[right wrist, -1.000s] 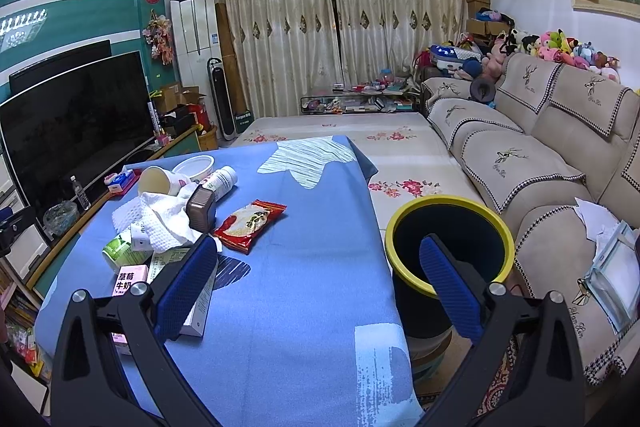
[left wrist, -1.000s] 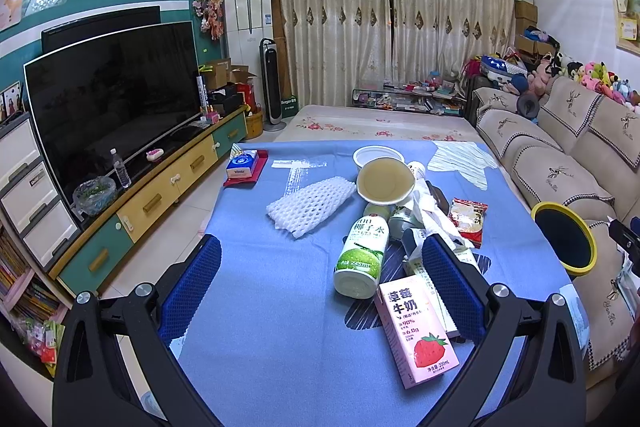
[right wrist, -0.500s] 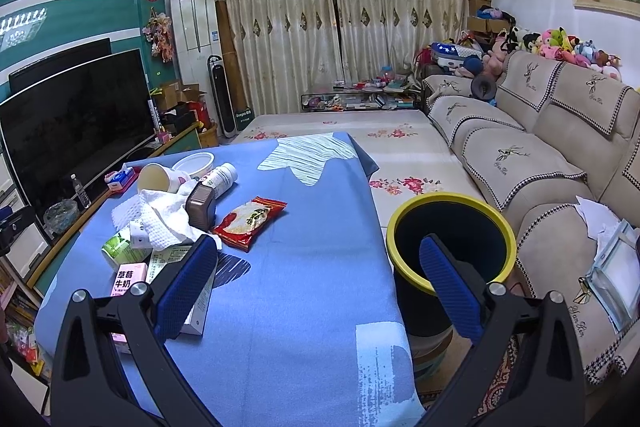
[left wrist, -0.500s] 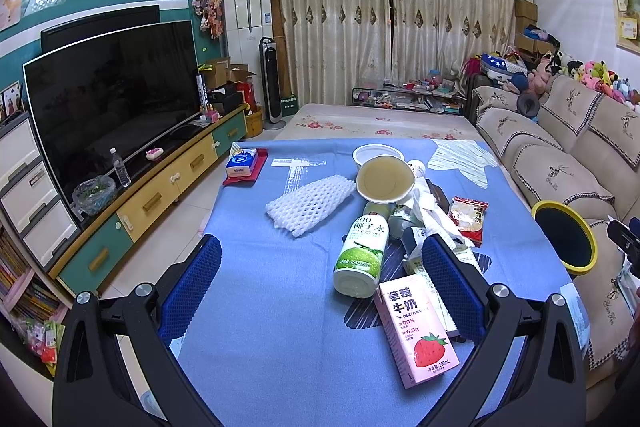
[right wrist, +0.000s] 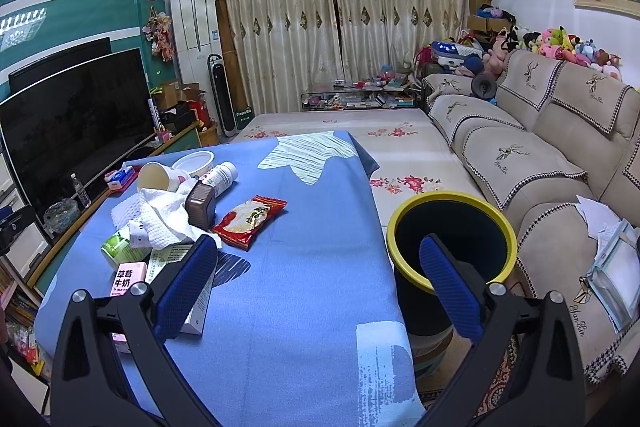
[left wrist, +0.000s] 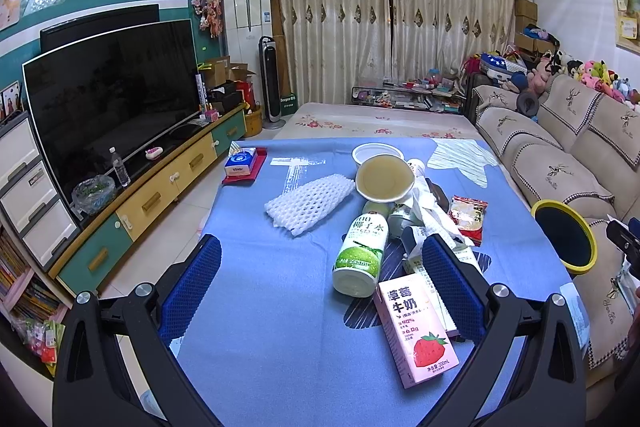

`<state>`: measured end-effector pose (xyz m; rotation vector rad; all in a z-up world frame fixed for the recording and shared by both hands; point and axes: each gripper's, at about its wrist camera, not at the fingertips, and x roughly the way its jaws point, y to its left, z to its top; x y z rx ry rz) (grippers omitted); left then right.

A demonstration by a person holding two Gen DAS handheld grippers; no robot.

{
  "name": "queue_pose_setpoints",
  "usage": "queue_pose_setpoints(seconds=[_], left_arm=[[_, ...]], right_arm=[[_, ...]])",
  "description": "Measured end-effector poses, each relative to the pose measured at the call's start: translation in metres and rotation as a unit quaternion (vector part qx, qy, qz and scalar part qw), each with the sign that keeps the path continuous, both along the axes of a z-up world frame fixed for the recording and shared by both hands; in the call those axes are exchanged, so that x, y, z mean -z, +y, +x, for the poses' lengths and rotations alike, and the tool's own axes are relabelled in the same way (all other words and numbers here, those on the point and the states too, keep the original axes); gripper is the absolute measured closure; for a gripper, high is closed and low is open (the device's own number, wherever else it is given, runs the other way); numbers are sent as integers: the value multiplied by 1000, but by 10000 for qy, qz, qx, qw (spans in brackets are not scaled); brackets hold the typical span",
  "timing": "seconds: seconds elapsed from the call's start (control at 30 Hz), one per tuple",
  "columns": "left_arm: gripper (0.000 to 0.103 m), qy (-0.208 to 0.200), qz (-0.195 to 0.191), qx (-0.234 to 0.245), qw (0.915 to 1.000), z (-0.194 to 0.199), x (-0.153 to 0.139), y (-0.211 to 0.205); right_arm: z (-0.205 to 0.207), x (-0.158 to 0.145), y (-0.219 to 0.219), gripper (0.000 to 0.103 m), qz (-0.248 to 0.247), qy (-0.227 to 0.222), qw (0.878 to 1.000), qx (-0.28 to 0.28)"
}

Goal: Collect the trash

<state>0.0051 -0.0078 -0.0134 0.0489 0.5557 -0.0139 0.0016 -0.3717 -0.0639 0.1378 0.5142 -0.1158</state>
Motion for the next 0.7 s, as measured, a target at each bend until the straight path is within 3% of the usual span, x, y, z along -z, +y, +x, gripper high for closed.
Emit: queue_pose_setpoints(seconds=[0.37, 0.7], left_arm=[[4, 66, -12, -20, 10000, 4, 4, -1], [4, 110, -48, -183, 9998, 13, 5, 12]], right_arm=[[7, 13, 0, 6, 75, 116, 9999, -56], [34, 34, 24, 6, 83, 368, 9980, -516]])
